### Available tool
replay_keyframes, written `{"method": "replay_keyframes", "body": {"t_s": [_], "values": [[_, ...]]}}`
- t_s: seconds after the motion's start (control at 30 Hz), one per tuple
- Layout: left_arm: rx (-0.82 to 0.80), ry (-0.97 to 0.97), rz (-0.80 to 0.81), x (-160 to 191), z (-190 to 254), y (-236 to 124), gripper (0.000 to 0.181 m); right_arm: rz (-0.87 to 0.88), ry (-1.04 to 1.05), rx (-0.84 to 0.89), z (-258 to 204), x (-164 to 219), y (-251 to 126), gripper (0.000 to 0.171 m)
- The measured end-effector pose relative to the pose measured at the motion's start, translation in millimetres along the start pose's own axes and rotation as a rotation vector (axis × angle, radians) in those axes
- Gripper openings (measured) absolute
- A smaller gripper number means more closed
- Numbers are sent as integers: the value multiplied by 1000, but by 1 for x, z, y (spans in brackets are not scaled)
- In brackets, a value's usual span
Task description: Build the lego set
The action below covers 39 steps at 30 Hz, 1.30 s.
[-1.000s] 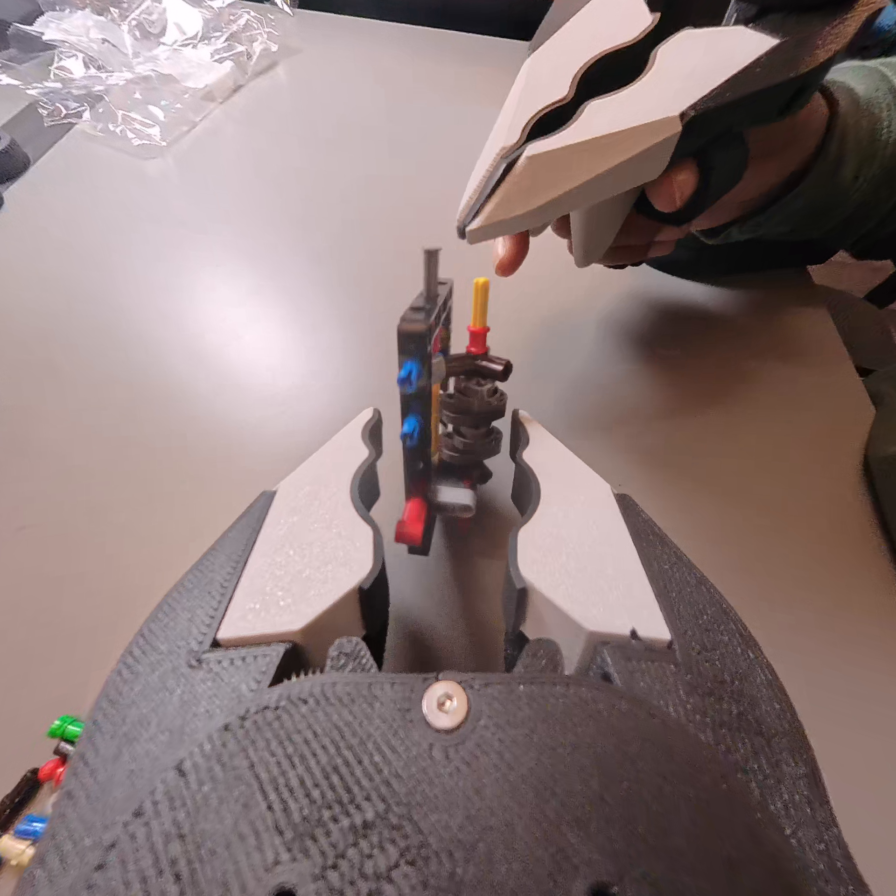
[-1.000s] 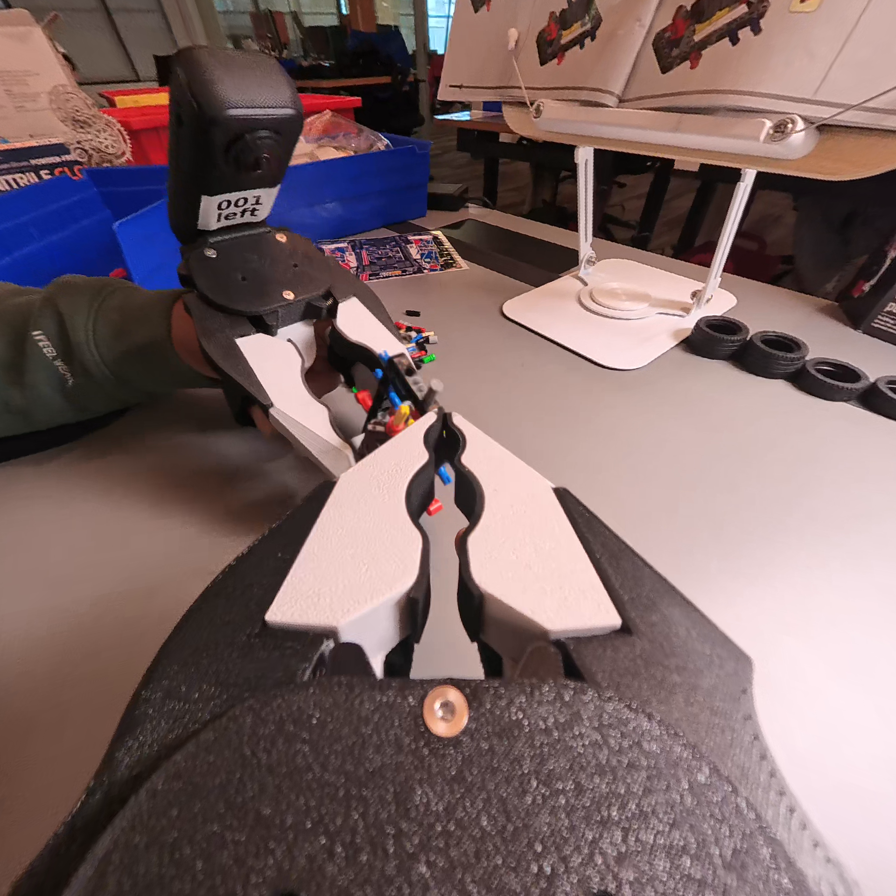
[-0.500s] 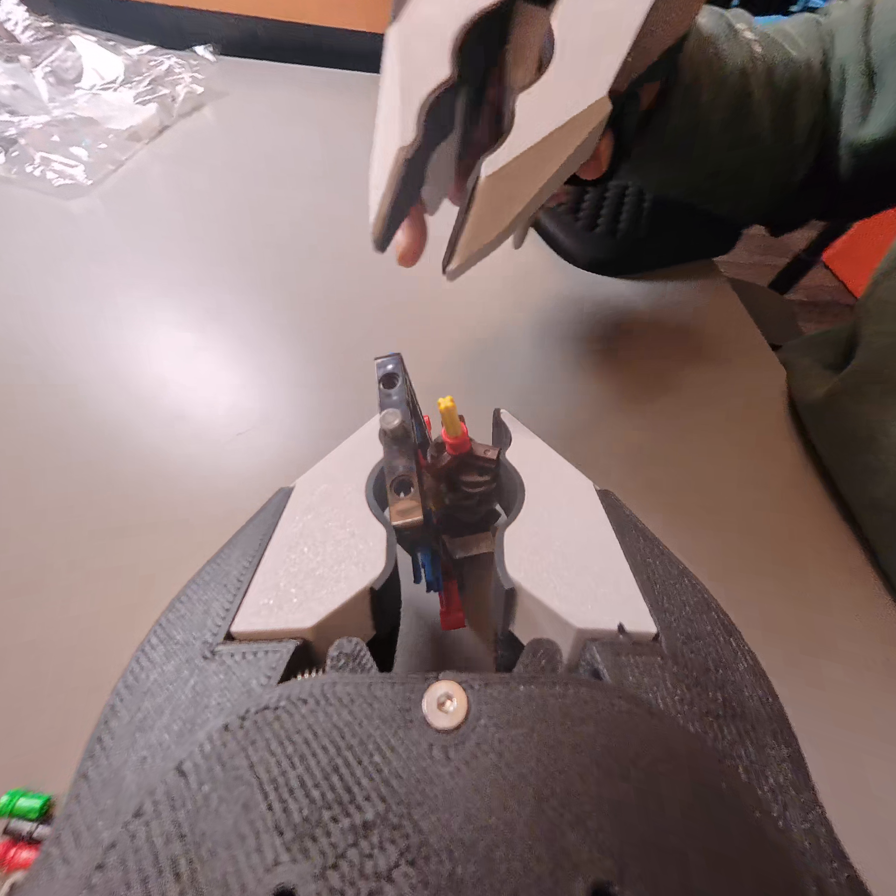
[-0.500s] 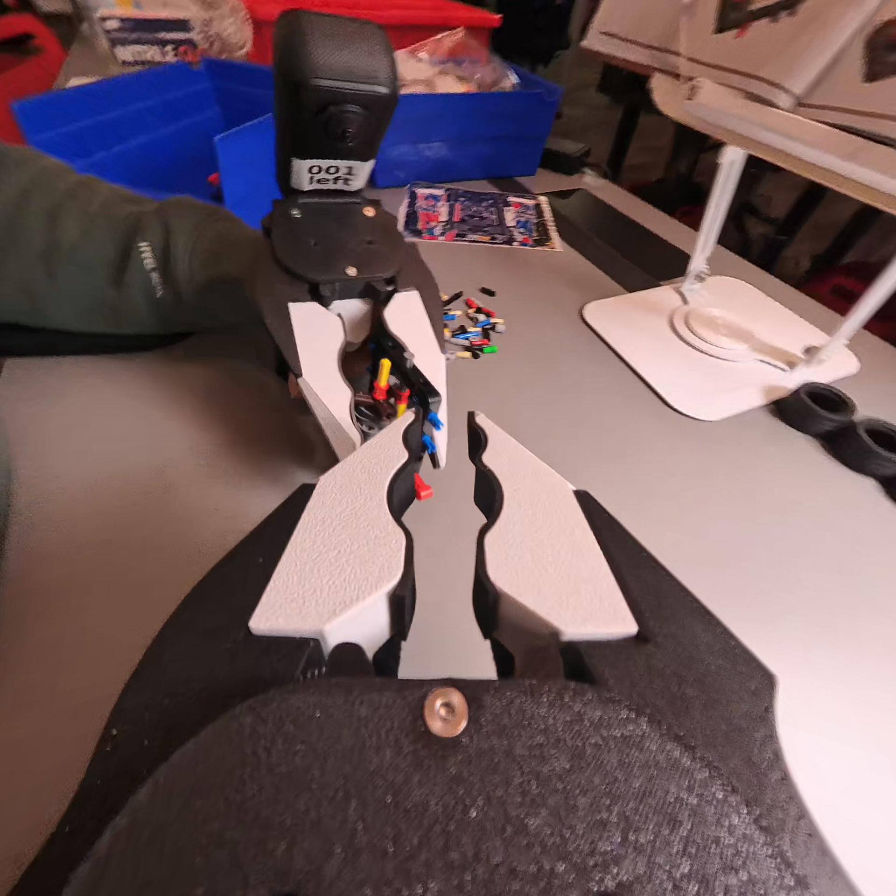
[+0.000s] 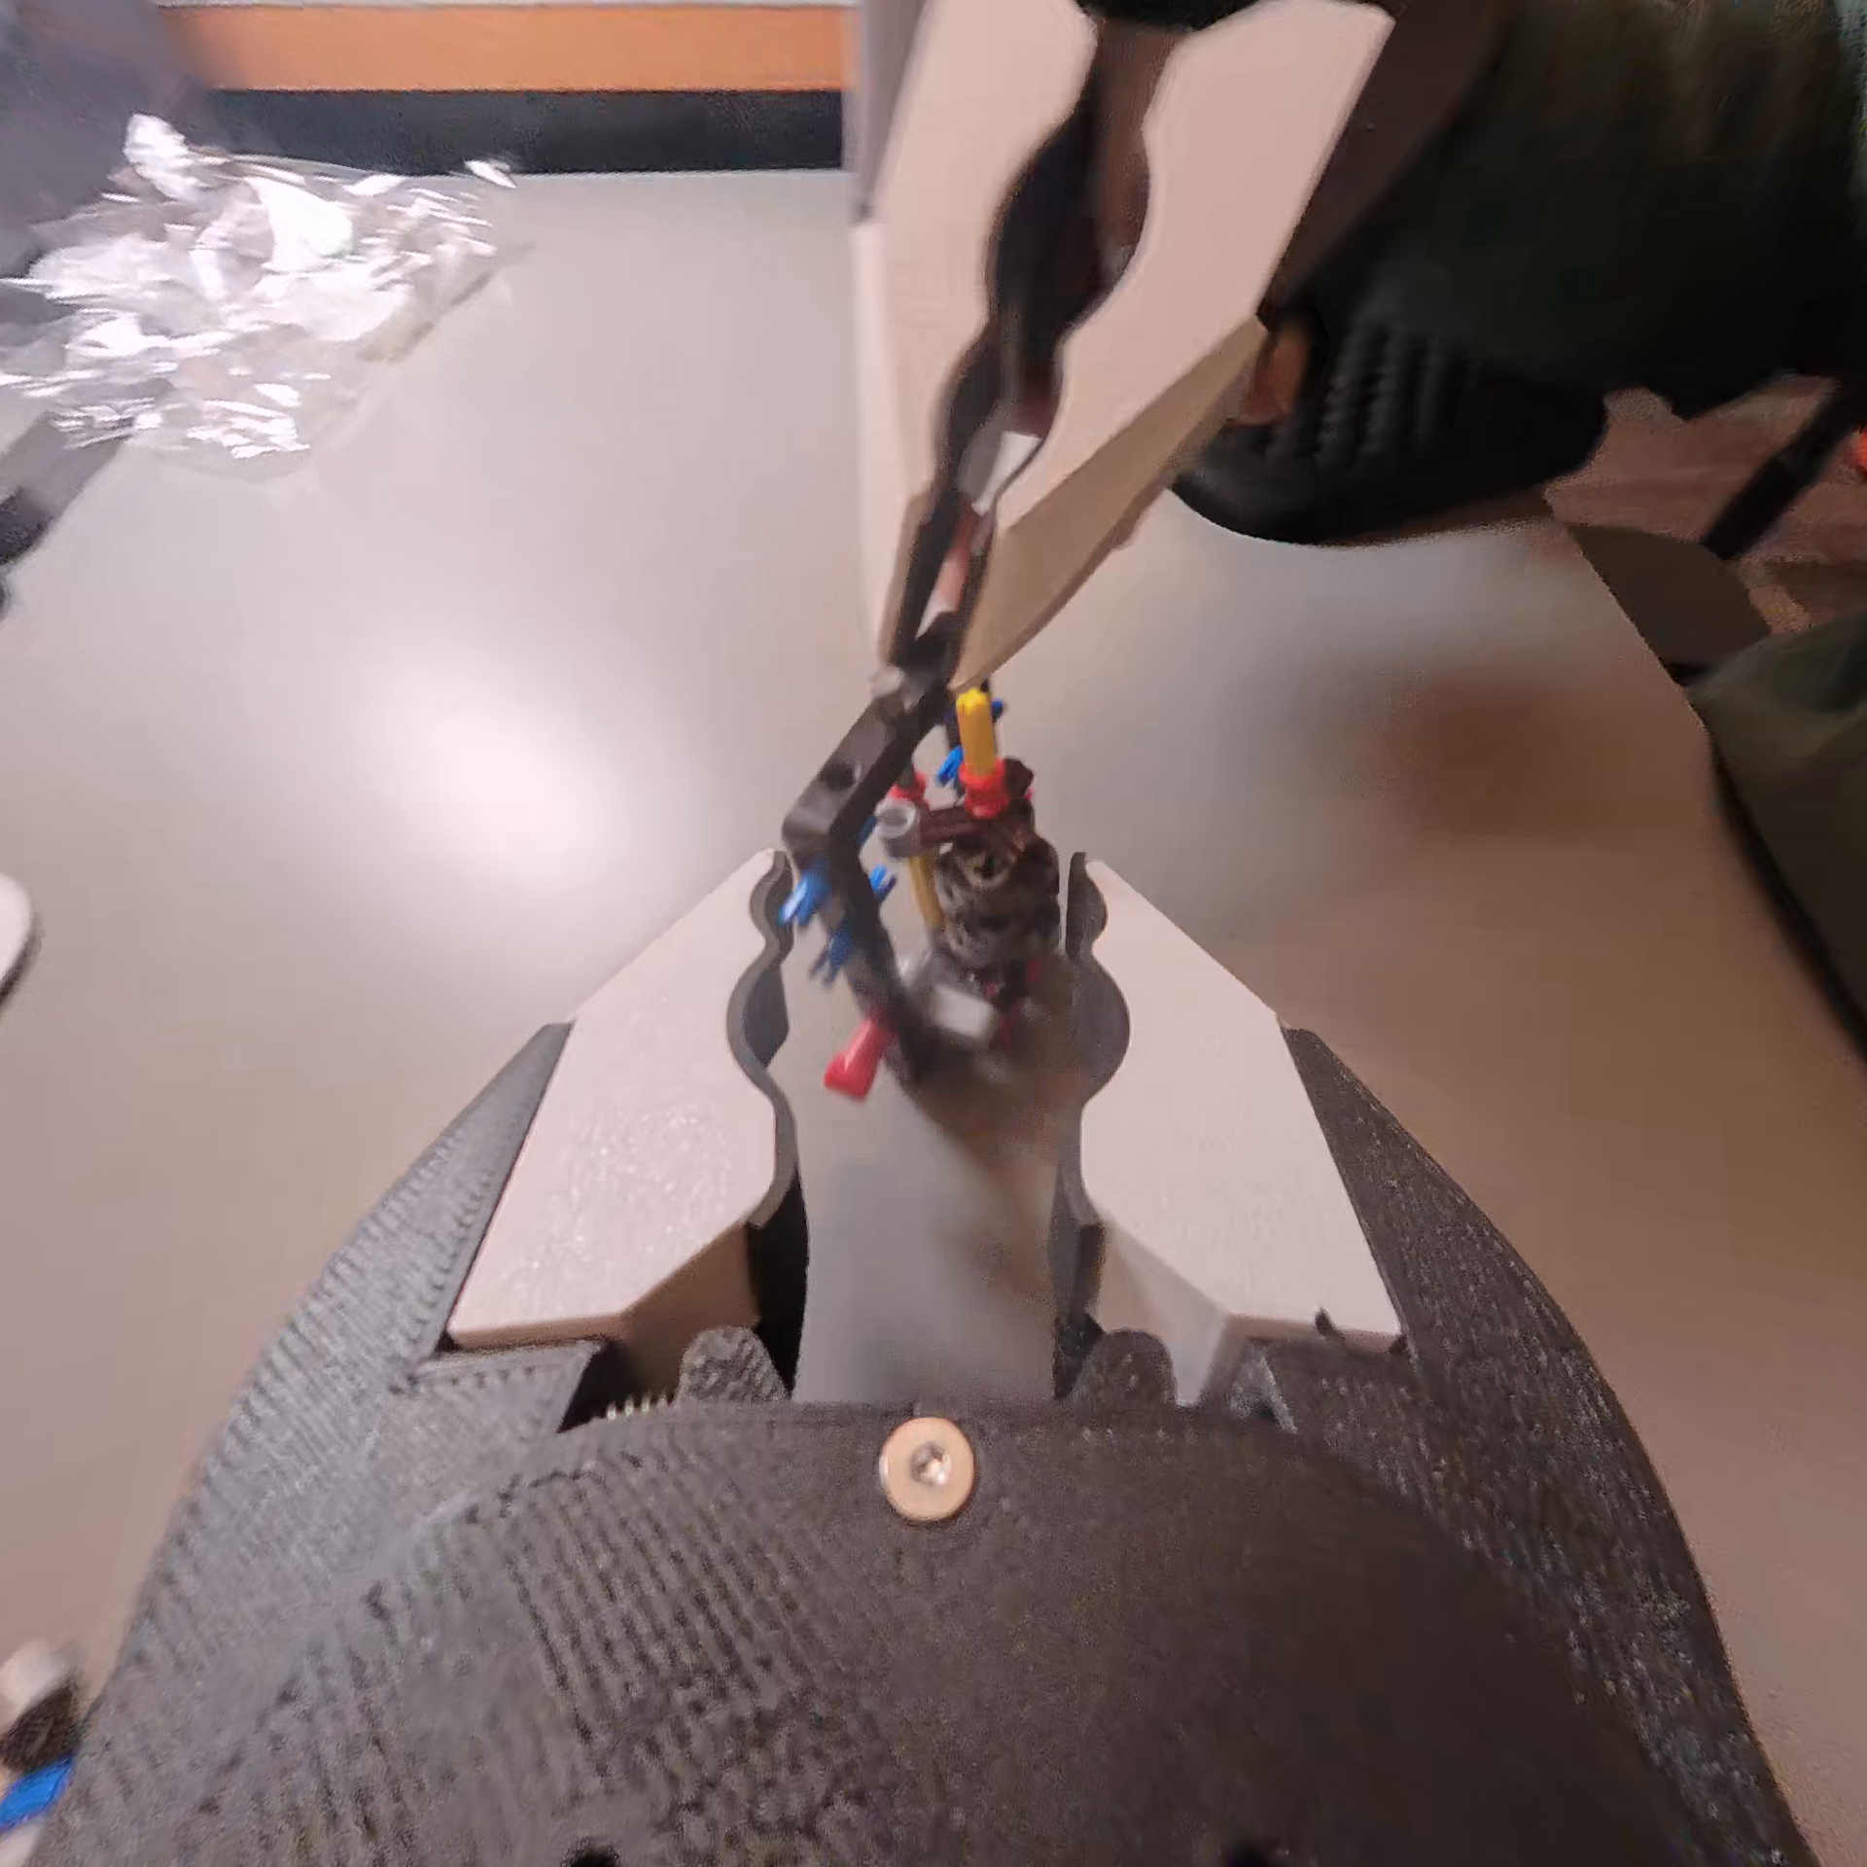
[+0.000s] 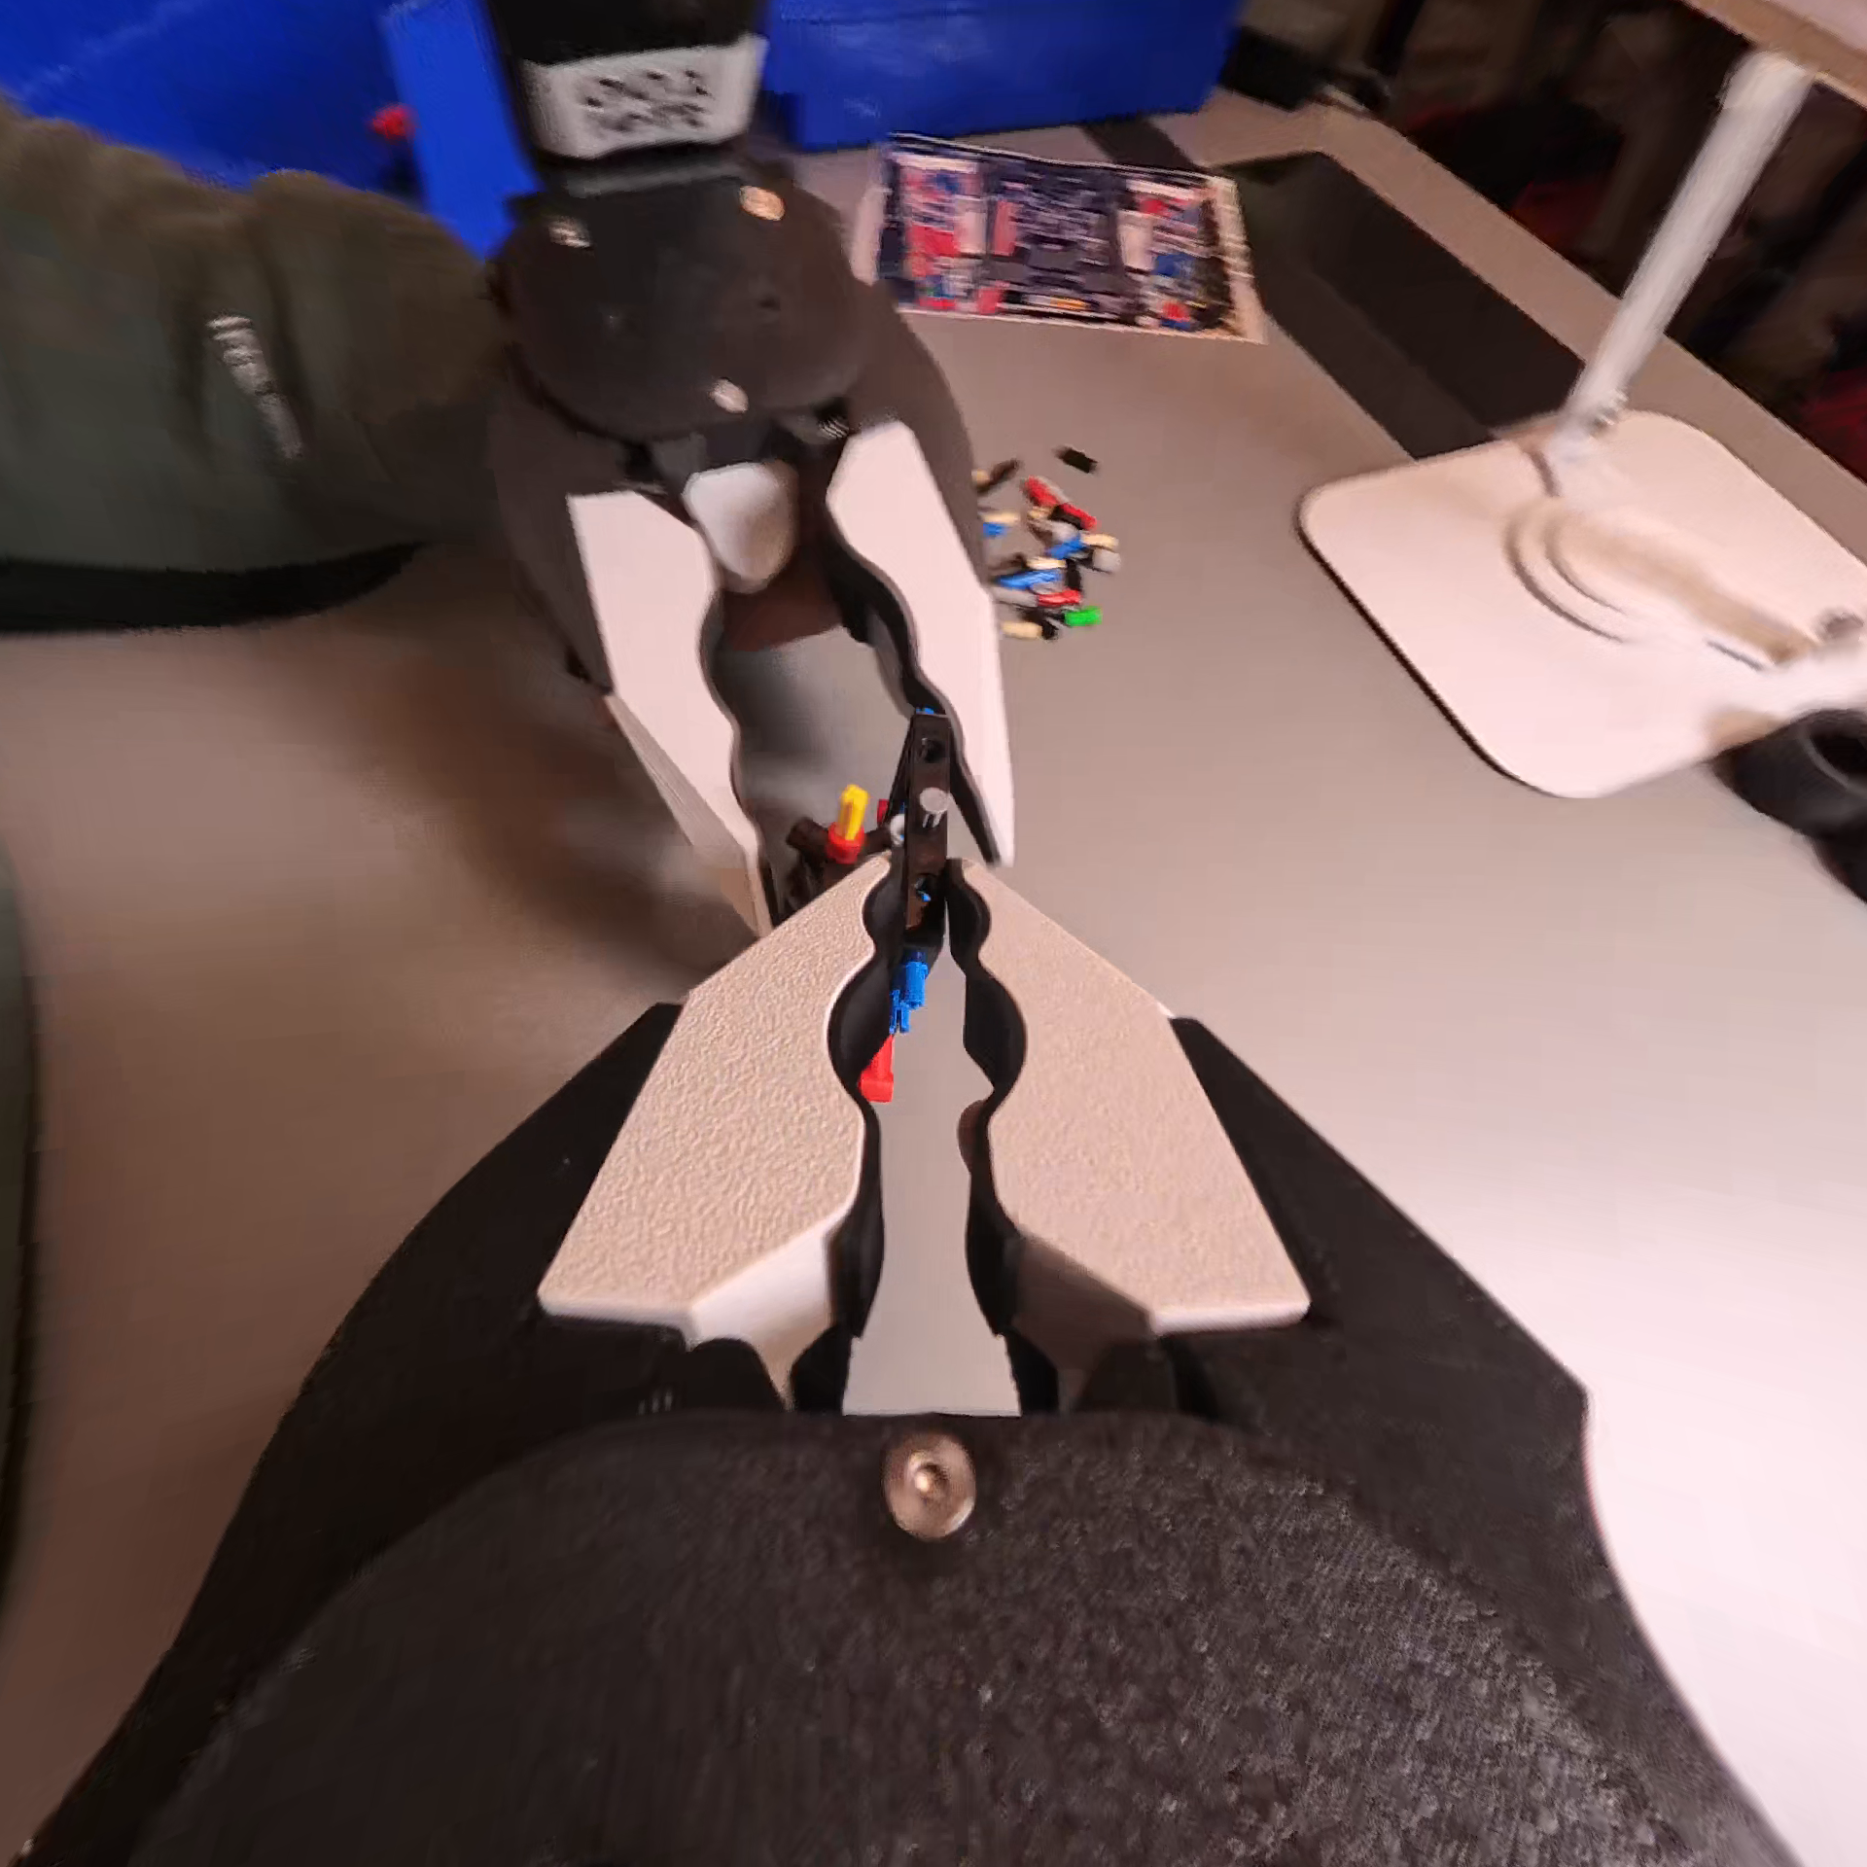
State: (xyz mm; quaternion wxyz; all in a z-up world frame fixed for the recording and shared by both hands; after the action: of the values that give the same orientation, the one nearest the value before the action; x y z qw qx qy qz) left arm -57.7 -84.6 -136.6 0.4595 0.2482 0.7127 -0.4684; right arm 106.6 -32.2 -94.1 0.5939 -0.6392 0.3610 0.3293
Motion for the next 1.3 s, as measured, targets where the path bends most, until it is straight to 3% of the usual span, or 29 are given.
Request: {"method": "replay_keyframes", "body": {"t_s": [0.2, 0.3, 0.37, 0.5, 0.8, 1.0, 1.3], "values": [[-164, -168, -28, -3, 6, -4, 66, 68, 157, 258, -13, 10, -9, 5], [-227, -250, -98, -5, 18, 22, 95, 103, 183, 290, -21, 12, -6, 6], [-266, -222, -149, -7, 24, 38, 102, 120, 191, 299, -24, 12, -4, 5], [-252, -151, -170, -4, 19, 46, 78, 126, 184, 284, -30, 12, -2, 6], [-13, -22, -129, 1, 15, 40, 78, 88, 59, 101, -18, -7, -12, 12], [20, -17, -126, 2, 14, 38, 78, -10, -10, 73, -17, -8, -1, 7], [56, -10, -122, 4, 13, 36, 78, 15, -25, 56, -16, -14, -6, 3]]}}
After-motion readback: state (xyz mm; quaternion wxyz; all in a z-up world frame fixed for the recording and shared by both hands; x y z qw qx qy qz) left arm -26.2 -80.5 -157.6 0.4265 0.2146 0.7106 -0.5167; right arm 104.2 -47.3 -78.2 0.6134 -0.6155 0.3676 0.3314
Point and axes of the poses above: each gripper's, where its closed fingertips meet, y out along the fingers, x out of its underside, z = x × y across the jaws, the point moved 10 cm from there along -y, back along the fingers, and after that the axes turned 9 degrees about y, right-handed, at the moved point
